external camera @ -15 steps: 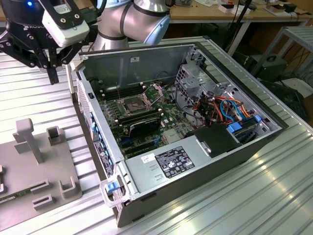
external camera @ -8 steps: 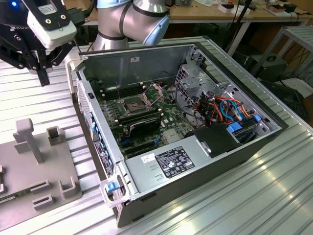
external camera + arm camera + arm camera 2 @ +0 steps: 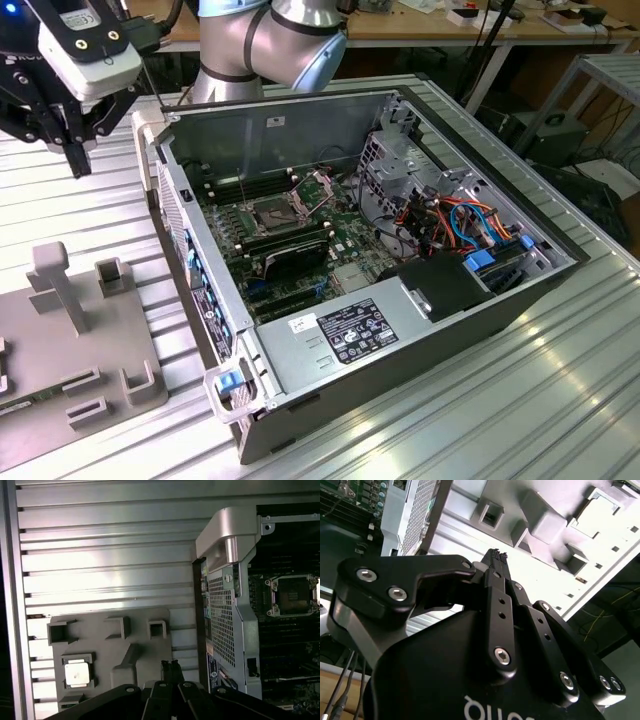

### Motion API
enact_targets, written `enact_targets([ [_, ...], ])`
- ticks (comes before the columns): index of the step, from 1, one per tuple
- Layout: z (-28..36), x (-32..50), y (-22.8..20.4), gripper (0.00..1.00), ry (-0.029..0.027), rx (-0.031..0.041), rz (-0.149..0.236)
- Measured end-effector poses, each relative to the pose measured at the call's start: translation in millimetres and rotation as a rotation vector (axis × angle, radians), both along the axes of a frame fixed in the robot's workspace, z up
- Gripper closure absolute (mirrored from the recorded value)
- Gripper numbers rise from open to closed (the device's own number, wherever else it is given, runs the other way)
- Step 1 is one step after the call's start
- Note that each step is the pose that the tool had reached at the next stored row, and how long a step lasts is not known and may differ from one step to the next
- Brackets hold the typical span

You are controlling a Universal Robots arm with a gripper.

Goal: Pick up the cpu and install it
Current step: 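Reach for the cpu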

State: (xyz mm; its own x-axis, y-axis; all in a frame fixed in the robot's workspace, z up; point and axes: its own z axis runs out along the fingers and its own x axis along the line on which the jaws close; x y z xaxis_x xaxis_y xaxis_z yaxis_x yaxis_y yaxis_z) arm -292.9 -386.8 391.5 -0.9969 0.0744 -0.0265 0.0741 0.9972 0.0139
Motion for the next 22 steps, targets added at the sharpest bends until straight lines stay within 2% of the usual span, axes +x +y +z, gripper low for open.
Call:
enact_targets([
  [6,-0.2,-14.6,-0.3,0.89,0.0,0.0,0.0],
  [9,-0.3,-20.8,-3.4,0.89,-0.0001,0.0,0.0],
  [18,-0.4,-34.9,-22.8,0.89,0.0,0.0,0.0],
  [22,-0.7,-41.6,-27.6,0.89,-0.0001,0.0,0.0],
])
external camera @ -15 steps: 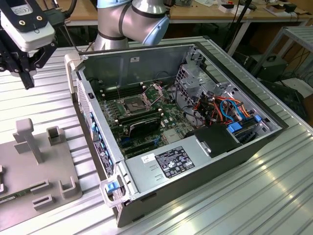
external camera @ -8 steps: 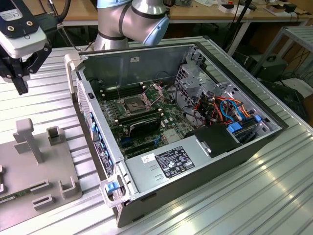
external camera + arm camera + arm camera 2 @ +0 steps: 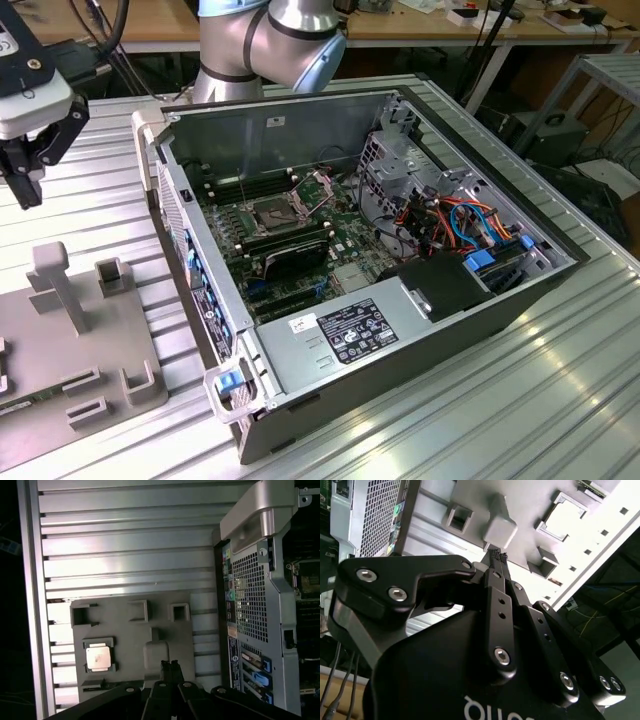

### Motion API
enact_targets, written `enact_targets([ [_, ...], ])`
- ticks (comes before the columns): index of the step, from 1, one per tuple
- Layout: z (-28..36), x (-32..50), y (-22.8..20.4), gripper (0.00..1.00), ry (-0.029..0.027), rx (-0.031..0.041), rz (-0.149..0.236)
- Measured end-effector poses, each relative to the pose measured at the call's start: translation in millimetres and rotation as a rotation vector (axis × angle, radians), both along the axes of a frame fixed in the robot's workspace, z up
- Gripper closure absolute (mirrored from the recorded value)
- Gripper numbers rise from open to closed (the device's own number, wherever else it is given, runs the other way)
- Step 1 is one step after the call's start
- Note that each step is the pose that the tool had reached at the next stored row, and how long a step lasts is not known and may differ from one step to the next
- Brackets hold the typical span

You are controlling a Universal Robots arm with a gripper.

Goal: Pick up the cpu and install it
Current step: 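Reach for the cpu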

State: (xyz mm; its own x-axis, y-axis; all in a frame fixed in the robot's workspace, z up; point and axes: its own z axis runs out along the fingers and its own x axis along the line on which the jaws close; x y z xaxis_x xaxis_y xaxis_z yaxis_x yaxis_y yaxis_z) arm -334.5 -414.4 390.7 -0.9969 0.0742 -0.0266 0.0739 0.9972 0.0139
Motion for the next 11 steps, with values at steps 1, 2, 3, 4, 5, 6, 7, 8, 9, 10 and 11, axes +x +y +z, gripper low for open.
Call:
enact_targets([
  [1,-0.3,-3.2,-0.4,0.89,0.0,0.0,0.0],
  [2,-0.9,-8.2,-0.6,0.89,0.0,0.0,0.0],
  [3,-1.4,-12.5,-0.6,0.89,0.0,0.0,0.0],
  [4,-1.8,-14.7,-0.6,0.89,-0.0001,0.0,0.0],
  [5,-1.8,-14.7,-0.6,0.89,0.0,0.0001,0.0],
  [6,-1.7,-14.8,-0.6,0.89,0.0,0.0,0.0],
  [7,-1.7,-15.3,-0.6,0.89,0.0001,0.0,0.0],
  [8,-1.7,-15.6,-0.6,0.89,0.0001,0.0,0.0],
  [9,-1.7,-15.7,-0.6,0.89,0.0,0.0,0.0],
  [10,-1.7,-15.8,-0.6,0.89,0.0,0.0,0.0],
  [11,-1.7,-15.8,-0.6,0.89,0.0,0.0,0.0],
])
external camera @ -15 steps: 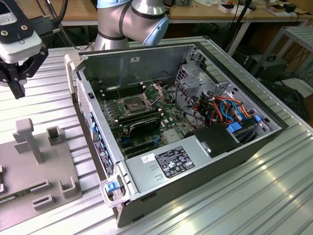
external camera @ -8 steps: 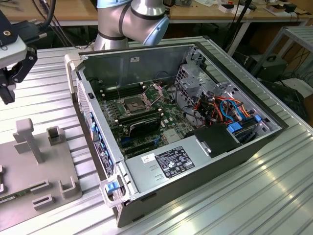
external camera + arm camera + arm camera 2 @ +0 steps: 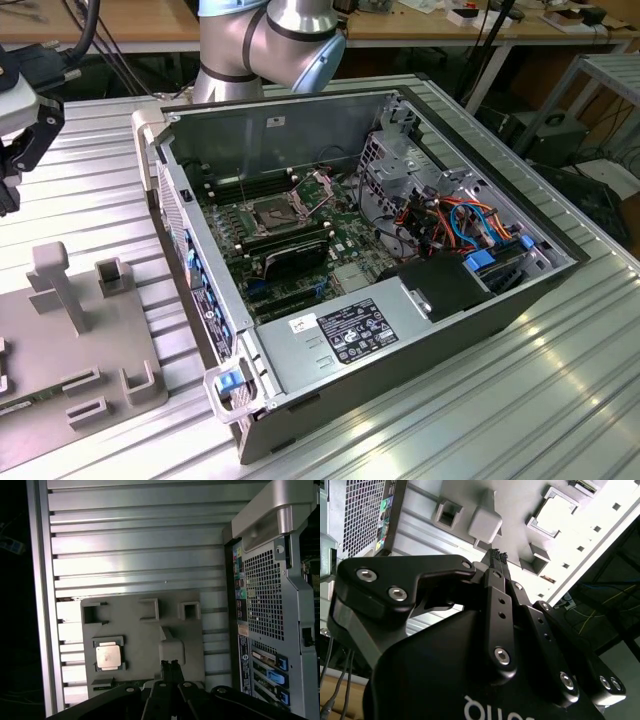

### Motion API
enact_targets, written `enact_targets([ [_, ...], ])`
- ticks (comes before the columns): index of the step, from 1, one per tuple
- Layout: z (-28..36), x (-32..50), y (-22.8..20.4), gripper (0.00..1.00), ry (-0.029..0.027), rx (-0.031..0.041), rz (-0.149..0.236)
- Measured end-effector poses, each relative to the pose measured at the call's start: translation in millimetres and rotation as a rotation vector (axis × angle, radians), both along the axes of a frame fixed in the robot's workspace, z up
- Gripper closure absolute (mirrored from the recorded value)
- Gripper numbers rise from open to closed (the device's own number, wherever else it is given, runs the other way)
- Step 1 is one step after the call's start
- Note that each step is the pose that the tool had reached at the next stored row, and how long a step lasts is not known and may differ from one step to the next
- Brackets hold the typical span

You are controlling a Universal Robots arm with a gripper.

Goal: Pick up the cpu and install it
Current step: 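Reach for the cpu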

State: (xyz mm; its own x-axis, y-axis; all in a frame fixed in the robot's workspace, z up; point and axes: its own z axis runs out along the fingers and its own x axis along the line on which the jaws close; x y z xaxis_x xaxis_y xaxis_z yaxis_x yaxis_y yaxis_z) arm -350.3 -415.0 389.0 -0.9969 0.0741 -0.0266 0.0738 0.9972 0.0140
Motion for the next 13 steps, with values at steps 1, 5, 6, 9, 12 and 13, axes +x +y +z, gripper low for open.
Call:
enact_targets([
  [1,0.0,-0.1,0.0,0.89,0.0,0.0,0.0],
  [5,0.0,-9.6,0.0,0.89,0.0,0.0,0.0],
  [6,0.0,-9.6,0.0,0.89,0.0001,0.0,0.0],
  [9,0.0,-9.8,0.0,0.89,0.0,0.0,0.0],
  [12,0.0,-10.0,0.0,0.89,0.0,-0.0001,0.0],
  [13,0.0,-10.1,0.0,0.89,0.0001,0.0,0.0],
])
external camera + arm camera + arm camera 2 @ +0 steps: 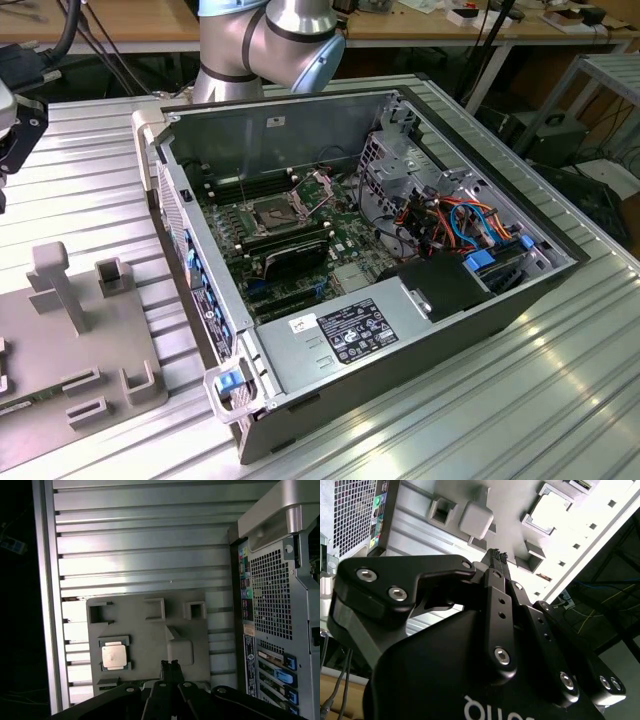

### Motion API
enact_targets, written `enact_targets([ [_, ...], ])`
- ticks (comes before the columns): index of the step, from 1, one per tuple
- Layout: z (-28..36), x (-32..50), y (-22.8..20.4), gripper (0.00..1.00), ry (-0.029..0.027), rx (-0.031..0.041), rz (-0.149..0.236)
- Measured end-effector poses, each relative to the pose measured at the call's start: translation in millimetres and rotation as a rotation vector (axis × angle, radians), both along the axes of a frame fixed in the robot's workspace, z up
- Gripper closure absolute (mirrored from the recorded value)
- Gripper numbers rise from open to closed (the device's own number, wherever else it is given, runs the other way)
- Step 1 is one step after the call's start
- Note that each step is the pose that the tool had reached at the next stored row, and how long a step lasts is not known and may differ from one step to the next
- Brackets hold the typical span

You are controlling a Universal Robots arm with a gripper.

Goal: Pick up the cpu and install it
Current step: 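Reach for the cpu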

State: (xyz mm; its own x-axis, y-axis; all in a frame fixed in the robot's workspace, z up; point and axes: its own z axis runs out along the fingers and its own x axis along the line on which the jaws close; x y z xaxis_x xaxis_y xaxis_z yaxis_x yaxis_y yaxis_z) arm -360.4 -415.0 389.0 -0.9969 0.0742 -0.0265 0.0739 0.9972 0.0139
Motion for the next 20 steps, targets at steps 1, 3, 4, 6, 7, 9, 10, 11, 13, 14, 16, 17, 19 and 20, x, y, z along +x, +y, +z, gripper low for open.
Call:
enact_targets([
  [1,0.0,0.0,0.0,0.89,-0.0001,0.0,0.0],
  [3,-20.4,-18.5,0.0,0.89,0.0083,0.0,0.0],
  [4,-21.3,-18.5,0.0,0.89,0.0084,0.0,0.0],
  [6,-25.2,-18.5,0.0,0.89,0.0084,0.0,0.0],
  [7,-26.5,-18.5,0.0,0.89,0.0084,0.0,0.0],
  [9,-27.8,-18.5,0.0,0.89,0.0084,0.0,0.0],
  [10,-27.8,-18.5,0.0,0.89,0.0084,0.0,0.0],
  [11,-27.8,-18.5,0.0,0.89,0.0084,0.0,0.0],
  [13,-27.9,-18.5,0.0,0.89,0.0083,0.0,0.0],
  [14,-27.9,-18.5,0.0,0.89,0.0083,0.0,0.0],
  [16,-27.9,-18.5,0.0,0.89,0.0084,0.0,0.0],
  [17,-28.1,-18.9,0.0,0.89,0.0081,0.0001,0.0],
  [19,-28.1,-20.4,0.1,0.89,0.0083,0.0,0.0],
  [20,-28.3,-22.0,0.0,0.89,0.0083,0.0,0.0],
])
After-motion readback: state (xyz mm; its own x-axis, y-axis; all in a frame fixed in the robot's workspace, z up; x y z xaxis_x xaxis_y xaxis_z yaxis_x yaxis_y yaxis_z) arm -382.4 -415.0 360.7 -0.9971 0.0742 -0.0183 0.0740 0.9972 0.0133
